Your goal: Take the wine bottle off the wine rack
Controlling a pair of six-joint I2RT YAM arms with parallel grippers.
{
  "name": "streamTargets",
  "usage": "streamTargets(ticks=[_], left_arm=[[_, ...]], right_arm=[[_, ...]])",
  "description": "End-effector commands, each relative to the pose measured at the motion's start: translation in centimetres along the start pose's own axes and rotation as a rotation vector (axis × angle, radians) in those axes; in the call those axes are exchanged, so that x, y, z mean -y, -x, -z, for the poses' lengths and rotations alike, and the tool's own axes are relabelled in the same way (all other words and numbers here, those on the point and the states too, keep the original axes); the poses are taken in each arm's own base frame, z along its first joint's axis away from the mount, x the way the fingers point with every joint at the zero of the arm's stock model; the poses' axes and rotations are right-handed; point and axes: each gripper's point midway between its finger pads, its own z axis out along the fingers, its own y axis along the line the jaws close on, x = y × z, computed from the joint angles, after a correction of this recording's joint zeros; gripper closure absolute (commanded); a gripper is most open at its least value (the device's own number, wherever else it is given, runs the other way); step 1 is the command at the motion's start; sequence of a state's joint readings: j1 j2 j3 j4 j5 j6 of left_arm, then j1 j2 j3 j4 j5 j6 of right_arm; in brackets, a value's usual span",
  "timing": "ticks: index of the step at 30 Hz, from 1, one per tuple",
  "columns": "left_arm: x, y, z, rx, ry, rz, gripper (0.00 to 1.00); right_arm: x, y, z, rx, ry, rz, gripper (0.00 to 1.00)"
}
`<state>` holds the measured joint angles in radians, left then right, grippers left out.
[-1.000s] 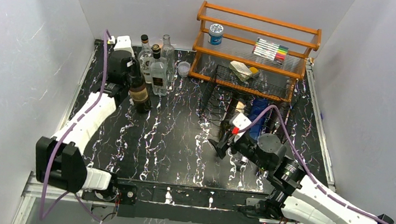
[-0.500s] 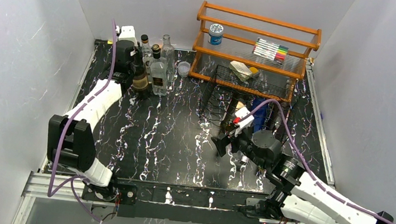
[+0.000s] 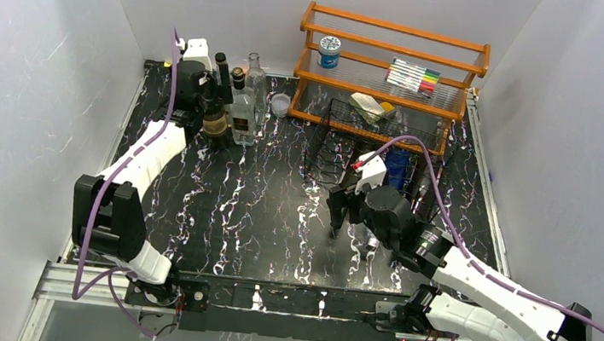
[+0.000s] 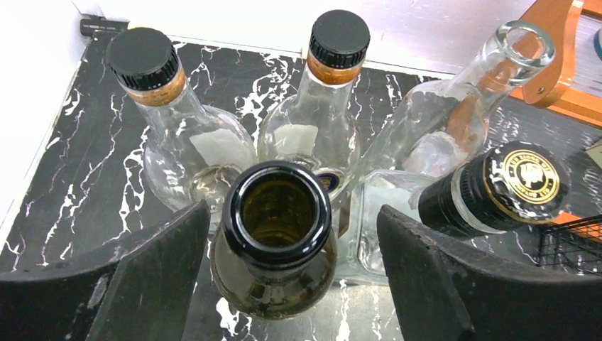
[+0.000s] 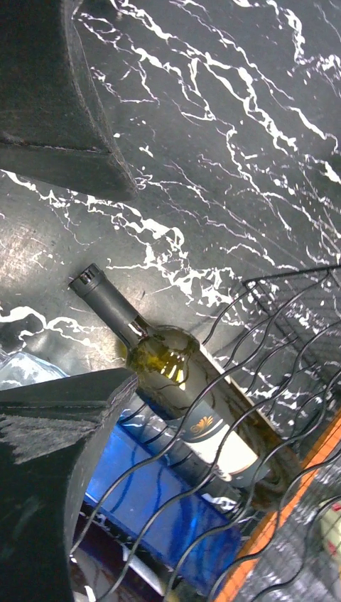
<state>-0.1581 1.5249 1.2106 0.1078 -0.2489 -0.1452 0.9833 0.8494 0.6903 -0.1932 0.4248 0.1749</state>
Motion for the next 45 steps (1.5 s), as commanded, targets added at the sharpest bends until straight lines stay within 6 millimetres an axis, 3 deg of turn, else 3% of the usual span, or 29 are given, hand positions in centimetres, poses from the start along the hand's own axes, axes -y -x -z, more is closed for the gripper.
streamTargets(ticks=[1,3,9,12,17,21,31,36,45], left_arm=[[0.0,1.9,2.6,0.032,-0.03,0.033,0.08],[0.0,1.3,3.5,0.002,-0.039,0.053,0.02],[0.7,-1.4,7.7,-0.096,-0.102,0.199,0.02],[2.3,-3.3,9.8,-0.148,-0.192,0.299,0.02],[6.0,-6.7,12.8,-0.242,-0.418,0.395,0.02],[9.7,-9.5,15.0,-0.276,-0.533,0.373,0.03],[22.8,-15.0,20.7,-0.376,-0.861,0.332,0.06],[28.1,-17.6,22.2,-0.449,-0.954,0.294,0.05],[32.7,-23.5,22.7,-0.531,-0.965,0.209,0.11]], right_arm=[[1.6,2.0,0.2,0.038,-0.128,-0.132,0.02],[1.7,1.7,0.3,0.029,-0.142,-0.137,0.02],[2.1,2.3,0.9,0.065,-0.15,-0.159,0.02],[2.1,2.7,1.0,0.086,-0.14,-0.157,0.02],[2.1,2.7,1.1,0.085,-0.14,-0.147,0.02],[2.1,2.5,1.0,0.085,-0.139,-0.147,0.02],[2.5,3.2,2.0,0.103,-0.142,-0.156,0.02],[3.2,3.8,3.1,0.123,-0.157,-0.166,0.02],[4.0,4.4,4.5,0.156,-0.172,-0.176,0.02]])
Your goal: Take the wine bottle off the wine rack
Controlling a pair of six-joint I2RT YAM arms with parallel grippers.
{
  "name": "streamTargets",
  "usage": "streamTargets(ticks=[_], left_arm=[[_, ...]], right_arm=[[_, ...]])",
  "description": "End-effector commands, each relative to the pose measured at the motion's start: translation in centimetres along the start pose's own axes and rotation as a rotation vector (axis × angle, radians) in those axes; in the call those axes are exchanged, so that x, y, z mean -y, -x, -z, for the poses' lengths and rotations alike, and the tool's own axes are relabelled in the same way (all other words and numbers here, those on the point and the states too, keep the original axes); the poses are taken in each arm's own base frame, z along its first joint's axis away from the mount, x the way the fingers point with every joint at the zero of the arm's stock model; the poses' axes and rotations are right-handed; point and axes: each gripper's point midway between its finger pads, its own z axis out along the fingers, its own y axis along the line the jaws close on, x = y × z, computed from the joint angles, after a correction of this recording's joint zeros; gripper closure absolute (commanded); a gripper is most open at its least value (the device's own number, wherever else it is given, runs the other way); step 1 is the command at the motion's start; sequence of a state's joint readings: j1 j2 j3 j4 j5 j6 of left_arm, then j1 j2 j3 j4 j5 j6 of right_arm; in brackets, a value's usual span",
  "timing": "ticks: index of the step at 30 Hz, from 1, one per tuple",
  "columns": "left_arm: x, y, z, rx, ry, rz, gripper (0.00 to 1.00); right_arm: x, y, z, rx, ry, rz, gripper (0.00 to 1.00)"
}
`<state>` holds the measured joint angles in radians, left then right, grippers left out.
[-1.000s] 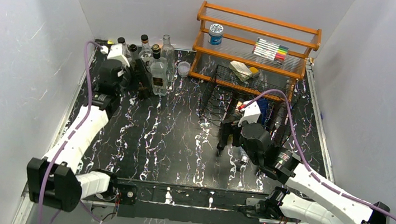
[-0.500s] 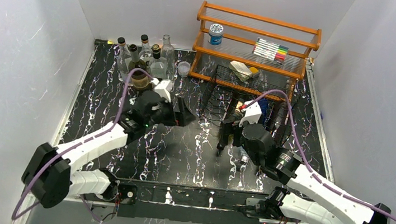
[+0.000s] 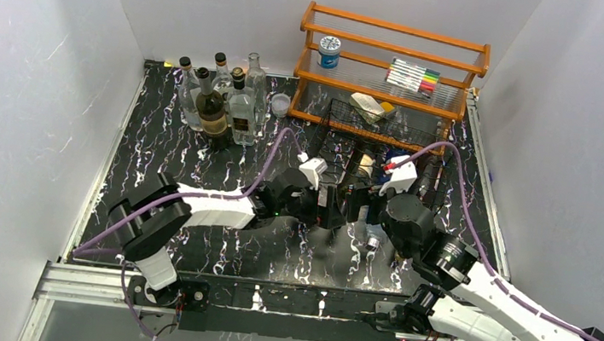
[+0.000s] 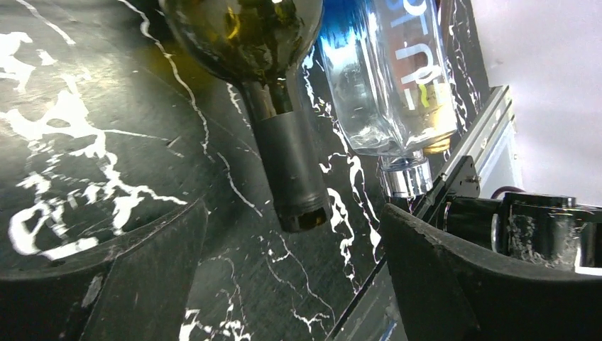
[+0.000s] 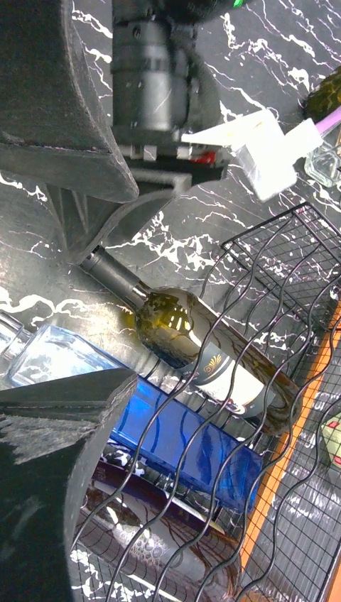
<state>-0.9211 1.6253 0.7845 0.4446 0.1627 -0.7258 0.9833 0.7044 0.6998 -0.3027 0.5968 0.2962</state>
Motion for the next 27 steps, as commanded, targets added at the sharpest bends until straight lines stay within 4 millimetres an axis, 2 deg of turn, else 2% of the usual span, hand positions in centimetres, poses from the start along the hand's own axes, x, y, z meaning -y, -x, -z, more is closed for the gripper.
streamTargets(ticks=[1,6,13,20,27], left_arm=[[2.4,2.0,-1.7,0.074,-0.046,-0.024,0.16],[1.7,1.4,-3.6,0.058,-0.028,-0.017,0.29],[1.3,1.6,-4.6,0.068,-0.014,-0.033,0.47],[0.5,0.6,-3.8,0.04,0.009,-0.046,0.74],[-0.3,-0.6,-1.8,0.013,0.029,-0.053,0.95]], right_arm=[[0.4,3.0,1.1,0.073,-0.014,-0.04,0.02],[0.6,3.1,1.3,0.071,-0.018,-0.039,0.02],[0.9,2.4,1.3,0.054,-0.031,-0.025,0.02],[1.0,1.8,0.9,0.037,-0.04,0.015,0.02],[-0.5,1.6,0.2,0.073,0.057,0.109,0.02]])
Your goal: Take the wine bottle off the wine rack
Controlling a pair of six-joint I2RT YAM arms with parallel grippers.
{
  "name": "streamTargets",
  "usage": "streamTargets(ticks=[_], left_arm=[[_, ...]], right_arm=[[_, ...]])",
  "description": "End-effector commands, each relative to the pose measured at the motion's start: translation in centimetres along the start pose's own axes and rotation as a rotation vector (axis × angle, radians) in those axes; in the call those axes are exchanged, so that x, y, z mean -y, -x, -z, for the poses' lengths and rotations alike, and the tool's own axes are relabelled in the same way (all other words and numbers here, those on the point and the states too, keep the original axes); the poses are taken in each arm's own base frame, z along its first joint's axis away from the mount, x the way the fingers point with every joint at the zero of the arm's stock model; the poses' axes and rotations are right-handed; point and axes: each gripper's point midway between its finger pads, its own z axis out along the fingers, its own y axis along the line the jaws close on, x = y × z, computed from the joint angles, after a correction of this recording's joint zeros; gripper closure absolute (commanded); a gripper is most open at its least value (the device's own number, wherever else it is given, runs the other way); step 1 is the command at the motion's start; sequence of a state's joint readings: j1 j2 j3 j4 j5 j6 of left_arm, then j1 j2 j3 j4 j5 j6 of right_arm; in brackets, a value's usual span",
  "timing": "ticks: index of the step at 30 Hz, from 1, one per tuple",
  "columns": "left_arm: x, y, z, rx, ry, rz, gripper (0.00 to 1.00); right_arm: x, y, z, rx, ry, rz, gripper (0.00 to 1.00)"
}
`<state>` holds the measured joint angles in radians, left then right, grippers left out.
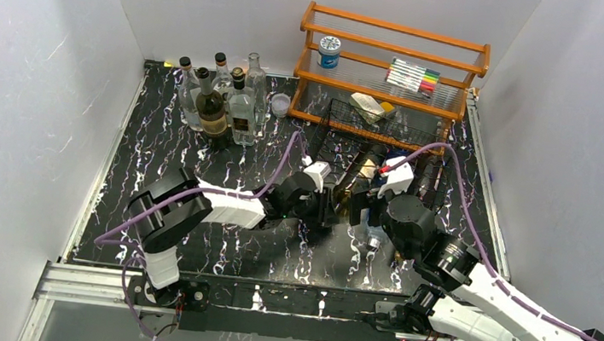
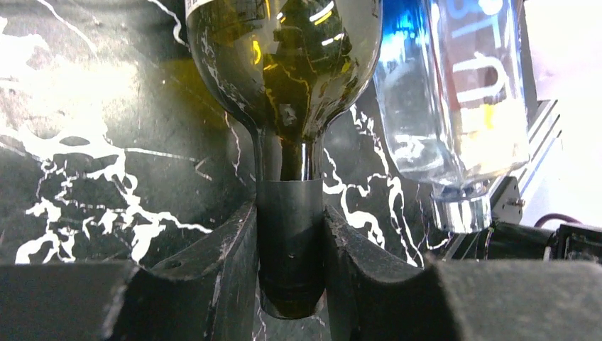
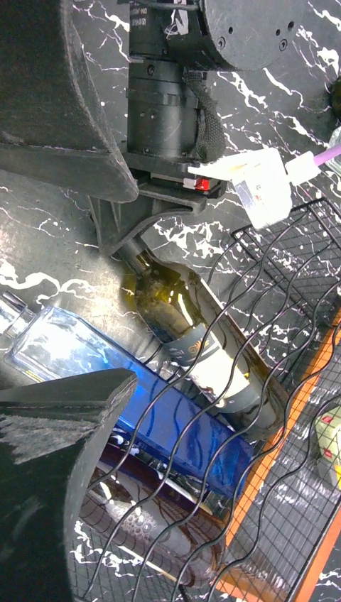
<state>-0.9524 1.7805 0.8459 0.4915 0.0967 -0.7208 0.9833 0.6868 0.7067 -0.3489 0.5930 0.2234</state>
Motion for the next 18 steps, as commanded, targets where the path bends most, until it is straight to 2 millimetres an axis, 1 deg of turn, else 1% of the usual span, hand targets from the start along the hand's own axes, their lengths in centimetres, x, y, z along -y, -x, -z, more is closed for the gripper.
streamTargets(ticks=[1,2,5,7,10,11,13,15,16,18], left_arm=[[1.0,0.5,2.1,0.02,-0.027,-0.037,0.98],[0.9,0.4,2.5,0.019,-0.024,-0.035,1.0],[0.7,0.2,3.9,0.024,-0.015,-0.031,1.0],[0.5,0.3,5.0,0.035,0.0,-0.032,1.0],[-0.3,0.0,6.8,0.035,0.041,-0.036,1.0],[-0.5,-0.1,7.4,0.033,0.052,-0.034,1.0],[-0.9,-0.5,8.7,0.029,0.067,-0.022,1.0],[-0.7,-0.6,10.1,0.032,0.062,-0.018,1.0],[-0.9,-1.1,11.7,0.012,0.077,-0.013,1.0],[-1.2,-1.5,13.0,-0.008,0.103,-0.009,1.0]], right_arm=[[-1.1,2.0,-0.4,0.101,0.059,0.041,0.02],[-1.2,2.0,-0.5,0.106,0.064,0.056,0.02],[-1.4,2.0,-0.8,0.108,0.082,0.111,0.02],[-1.8,1.6,-1.1,0.109,0.108,0.172,0.02],[-2.9,1.2,-1.6,0.126,0.166,0.24,0.02],[-3.6,1.0,-1.7,0.139,0.208,0.259,0.02],[-5.8,0.3,-2.1,0.17,0.324,0.316,0.02],[-8.1,-0.4,-2.1,0.199,0.454,0.381,0.02],[-9.9,-1.0,-2.3,0.231,0.548,0.433,0.02],[-10.8,-1.5,-2.7,0.255,0.594,0.507,0.02]])
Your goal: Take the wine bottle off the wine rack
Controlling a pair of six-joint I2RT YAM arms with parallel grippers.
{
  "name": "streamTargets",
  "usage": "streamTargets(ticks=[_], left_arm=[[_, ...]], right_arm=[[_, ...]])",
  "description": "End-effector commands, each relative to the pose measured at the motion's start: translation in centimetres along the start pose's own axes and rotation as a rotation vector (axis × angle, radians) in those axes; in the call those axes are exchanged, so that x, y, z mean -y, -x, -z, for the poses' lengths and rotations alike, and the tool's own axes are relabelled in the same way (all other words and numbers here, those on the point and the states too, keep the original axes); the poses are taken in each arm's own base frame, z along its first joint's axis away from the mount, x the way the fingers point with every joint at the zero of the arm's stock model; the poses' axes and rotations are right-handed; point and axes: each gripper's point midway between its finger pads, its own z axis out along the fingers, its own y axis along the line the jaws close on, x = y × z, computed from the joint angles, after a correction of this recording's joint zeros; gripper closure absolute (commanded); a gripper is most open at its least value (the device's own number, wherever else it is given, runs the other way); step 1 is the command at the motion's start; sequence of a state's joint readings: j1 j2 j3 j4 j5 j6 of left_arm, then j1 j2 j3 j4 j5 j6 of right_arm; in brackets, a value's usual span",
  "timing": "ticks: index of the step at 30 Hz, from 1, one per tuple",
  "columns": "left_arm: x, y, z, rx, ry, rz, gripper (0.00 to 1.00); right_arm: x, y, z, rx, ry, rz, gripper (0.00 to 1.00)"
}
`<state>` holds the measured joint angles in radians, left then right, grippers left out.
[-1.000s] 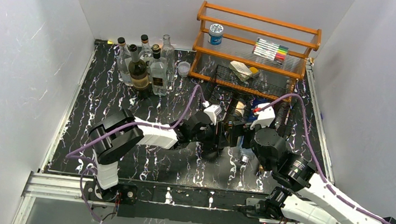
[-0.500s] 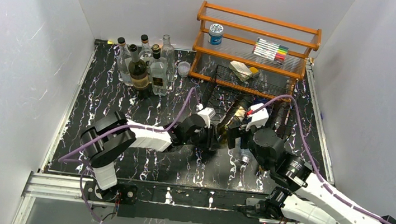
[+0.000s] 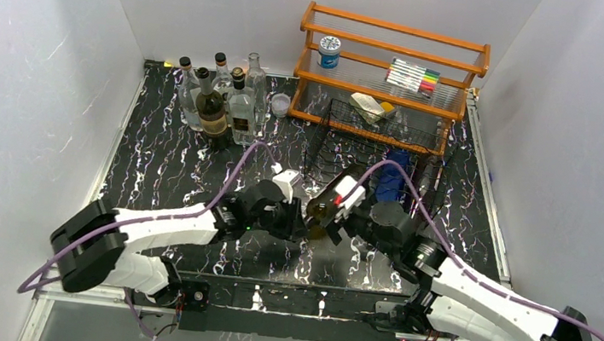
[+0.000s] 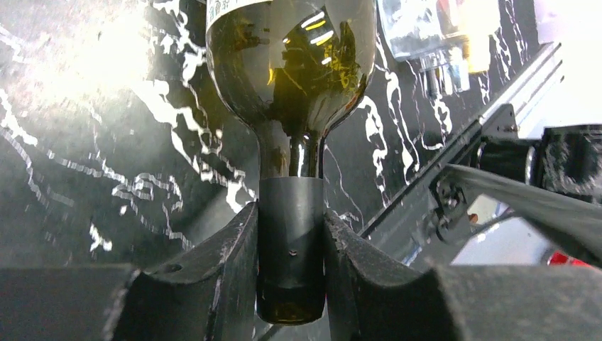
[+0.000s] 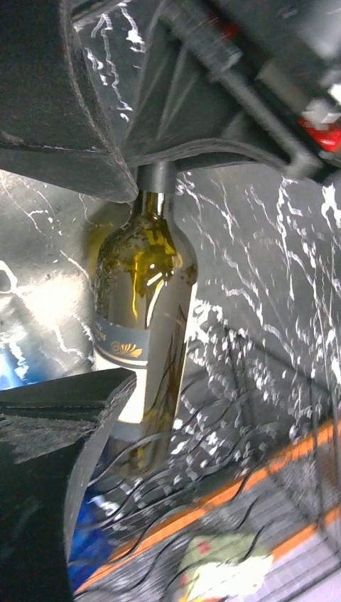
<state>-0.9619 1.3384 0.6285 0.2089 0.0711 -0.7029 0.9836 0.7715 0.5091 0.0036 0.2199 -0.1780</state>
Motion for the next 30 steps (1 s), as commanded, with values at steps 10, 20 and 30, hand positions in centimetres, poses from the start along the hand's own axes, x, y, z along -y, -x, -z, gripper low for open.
streamTargets(ticks=[10,20,30], left_arm=[[-2.1,-0.6,10.9,-0.015,0.18,0.081,1.0],[0.1,-0.3,17.2,-0.128,0.208,0.092,1.0],[1.7,2.0,18.8,-0.106,0.214,0.094,1.0]], right_arm=[[-5.7,2.5,-3.8,0.22,0.325,0.371,0.02],[-11.3,4.2,-9.2,0.414,0.543,0.693,0.02],[-14.1,7.1,-12.6,0.551,0.575,0.765,0.02]])
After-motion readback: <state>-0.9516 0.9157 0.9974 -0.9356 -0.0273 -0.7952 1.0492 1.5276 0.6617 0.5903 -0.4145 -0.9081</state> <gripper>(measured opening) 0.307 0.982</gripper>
